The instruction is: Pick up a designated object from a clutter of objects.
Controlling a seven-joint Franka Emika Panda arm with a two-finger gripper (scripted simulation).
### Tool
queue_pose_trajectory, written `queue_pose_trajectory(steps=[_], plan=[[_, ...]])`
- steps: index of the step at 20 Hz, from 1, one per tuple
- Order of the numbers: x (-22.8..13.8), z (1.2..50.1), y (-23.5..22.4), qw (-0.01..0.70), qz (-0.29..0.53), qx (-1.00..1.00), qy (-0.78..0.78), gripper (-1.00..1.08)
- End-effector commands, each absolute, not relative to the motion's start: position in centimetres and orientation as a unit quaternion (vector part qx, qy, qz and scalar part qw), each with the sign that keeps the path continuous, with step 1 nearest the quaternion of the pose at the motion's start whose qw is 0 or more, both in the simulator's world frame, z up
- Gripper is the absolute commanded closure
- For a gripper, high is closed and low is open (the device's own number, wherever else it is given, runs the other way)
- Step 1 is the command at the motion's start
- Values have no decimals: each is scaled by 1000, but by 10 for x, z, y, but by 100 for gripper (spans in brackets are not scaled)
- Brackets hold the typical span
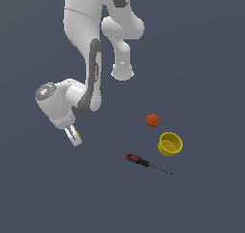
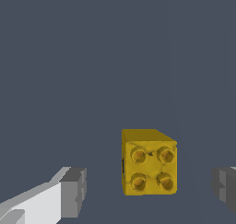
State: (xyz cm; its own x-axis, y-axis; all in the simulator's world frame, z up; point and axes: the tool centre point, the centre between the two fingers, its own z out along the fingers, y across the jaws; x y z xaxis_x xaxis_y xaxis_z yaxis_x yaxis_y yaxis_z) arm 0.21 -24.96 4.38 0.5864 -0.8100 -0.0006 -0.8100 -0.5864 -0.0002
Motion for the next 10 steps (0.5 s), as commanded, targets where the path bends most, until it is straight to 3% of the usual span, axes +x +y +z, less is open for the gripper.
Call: queue_pose_trajectory(steps=[1, 7, 8, 10], plan=[[2, 32, -250, 0, 0, -890, 455, -92], [3, 22, -250, 0, 0, -890, 456, -92], [3, 22, -250, 0, 0, -890, 456, 108], [3, 22, -250, 0, 0, -890, 456, 108]])
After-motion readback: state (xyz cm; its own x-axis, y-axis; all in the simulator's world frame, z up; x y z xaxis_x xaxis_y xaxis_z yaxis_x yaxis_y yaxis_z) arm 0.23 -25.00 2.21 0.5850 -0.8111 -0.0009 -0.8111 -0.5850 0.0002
